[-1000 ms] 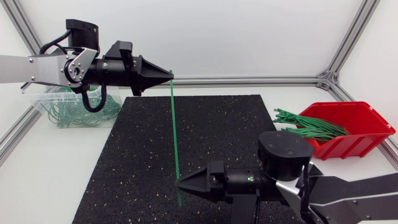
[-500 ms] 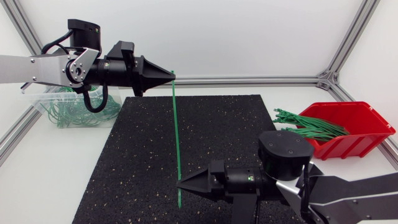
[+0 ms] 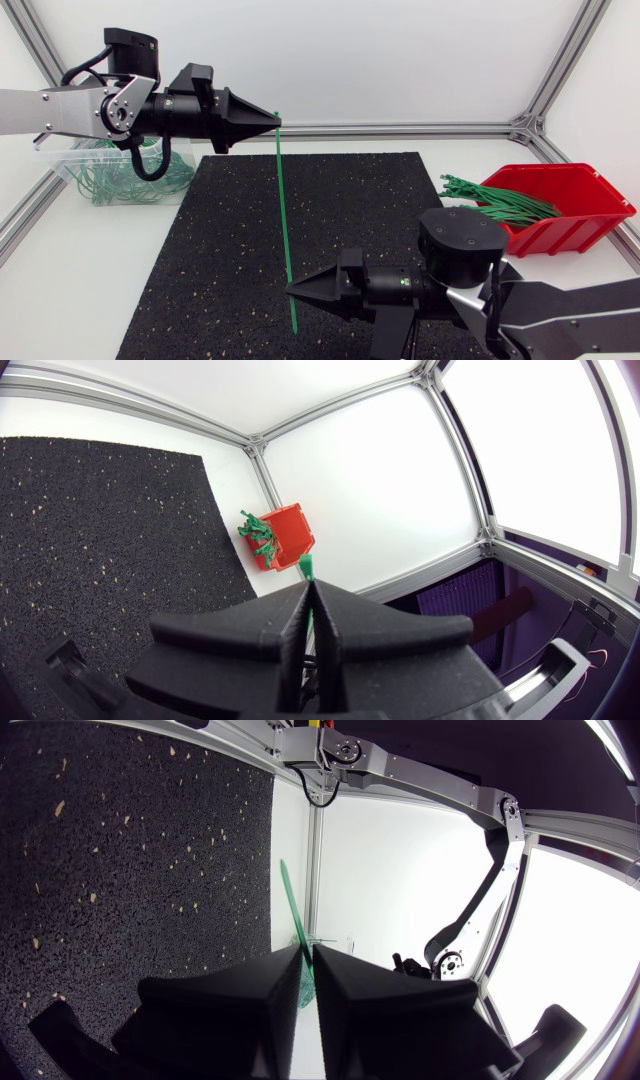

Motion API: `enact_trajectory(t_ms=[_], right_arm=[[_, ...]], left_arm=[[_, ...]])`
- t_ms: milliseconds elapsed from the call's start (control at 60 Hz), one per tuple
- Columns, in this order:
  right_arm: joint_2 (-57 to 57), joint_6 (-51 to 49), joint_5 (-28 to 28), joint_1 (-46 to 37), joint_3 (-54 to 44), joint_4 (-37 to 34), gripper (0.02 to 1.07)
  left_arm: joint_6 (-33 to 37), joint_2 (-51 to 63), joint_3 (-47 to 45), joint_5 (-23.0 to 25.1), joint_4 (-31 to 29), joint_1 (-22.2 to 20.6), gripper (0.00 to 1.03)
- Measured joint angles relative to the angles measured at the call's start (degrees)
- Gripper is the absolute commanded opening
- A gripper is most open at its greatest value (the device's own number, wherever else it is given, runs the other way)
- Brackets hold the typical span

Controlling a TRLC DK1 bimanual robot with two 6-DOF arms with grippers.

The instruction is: Take a green cable tie from the red box, thread the tail through the head to close it, then place it in the transparent bin on the left.

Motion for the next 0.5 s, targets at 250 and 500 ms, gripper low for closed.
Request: enact_trajectory(t_ms=[250,500], right_arm=[[-0.9,0.37,0.39,0.09,0.0,0.0,0.27],[-1.79,0.39,0.63,1.09,-0.17,0.0,0.27]], left_arm=[[0.0,-0.63,-0.28,0.0,-0.02,-0.22,0.04],[0.0,-0.85,-0.31,-0.02,-0.02,-0.22,0.04]])
